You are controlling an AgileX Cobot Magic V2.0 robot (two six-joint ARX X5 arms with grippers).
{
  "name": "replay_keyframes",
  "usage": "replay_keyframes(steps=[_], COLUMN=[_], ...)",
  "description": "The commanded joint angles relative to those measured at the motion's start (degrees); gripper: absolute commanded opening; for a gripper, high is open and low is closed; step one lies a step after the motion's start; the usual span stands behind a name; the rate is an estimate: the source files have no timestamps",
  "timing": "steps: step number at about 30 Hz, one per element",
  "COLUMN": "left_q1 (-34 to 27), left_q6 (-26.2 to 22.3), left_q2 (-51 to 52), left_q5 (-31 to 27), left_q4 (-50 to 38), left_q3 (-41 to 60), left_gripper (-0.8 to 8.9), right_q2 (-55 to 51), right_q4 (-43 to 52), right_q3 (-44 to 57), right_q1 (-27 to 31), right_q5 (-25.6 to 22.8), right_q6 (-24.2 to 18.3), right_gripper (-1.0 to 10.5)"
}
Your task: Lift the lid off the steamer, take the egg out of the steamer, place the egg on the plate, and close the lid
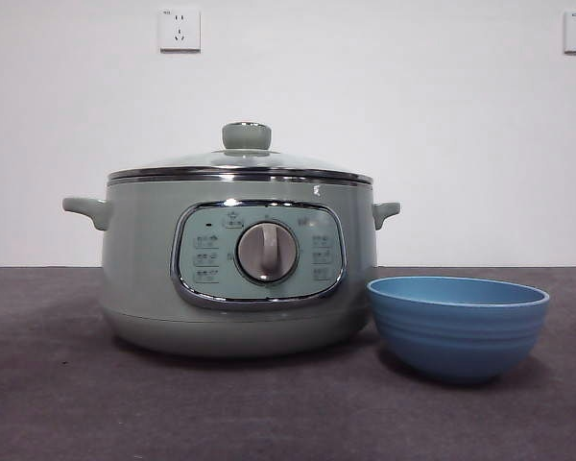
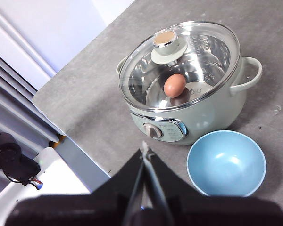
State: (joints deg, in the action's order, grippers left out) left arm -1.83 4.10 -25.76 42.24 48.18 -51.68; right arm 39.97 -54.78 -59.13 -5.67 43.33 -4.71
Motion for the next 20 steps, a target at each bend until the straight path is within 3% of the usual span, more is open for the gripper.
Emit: replay_keyframes(steps=[1,5,6,13,20], left_q1=[-0.13,-0.13,-0.09,1.03,4.04], left_q6=[-0.68,0.24,0.24,1.20,3.89], left_q2=[0.04,0.02,0.02,-2.69,-10.36], left_q5=[0.20,0.22,0.22,0.33,1.75], left_q4=[-0.07,-0.28,-0.50,-5.05,-15.72], left_q3=[-0.13,-0.13,-0.13,-0.15,-0.33], left_gripper=[0.94,5.13,5.21,5.21,5.21], right_q2=[0.07,0.07,0.07,0.17,0.57], right_q4=[0.22,0.22,0.20,0.28,0.31], right_q3=[-0.11,-0.11,-0.11,-0.11,-0.11], right_q1=[-0.17,-0.17,-0.17,-0.17,-0.17], right_q5=[0.11,0.09,0.07,0.02,-0.20], right_q6=[-0.70,-0.68,-0.68,-0.70,-0.70], right_gripper=[0.8,4.7,5.1,5.1,5.1])
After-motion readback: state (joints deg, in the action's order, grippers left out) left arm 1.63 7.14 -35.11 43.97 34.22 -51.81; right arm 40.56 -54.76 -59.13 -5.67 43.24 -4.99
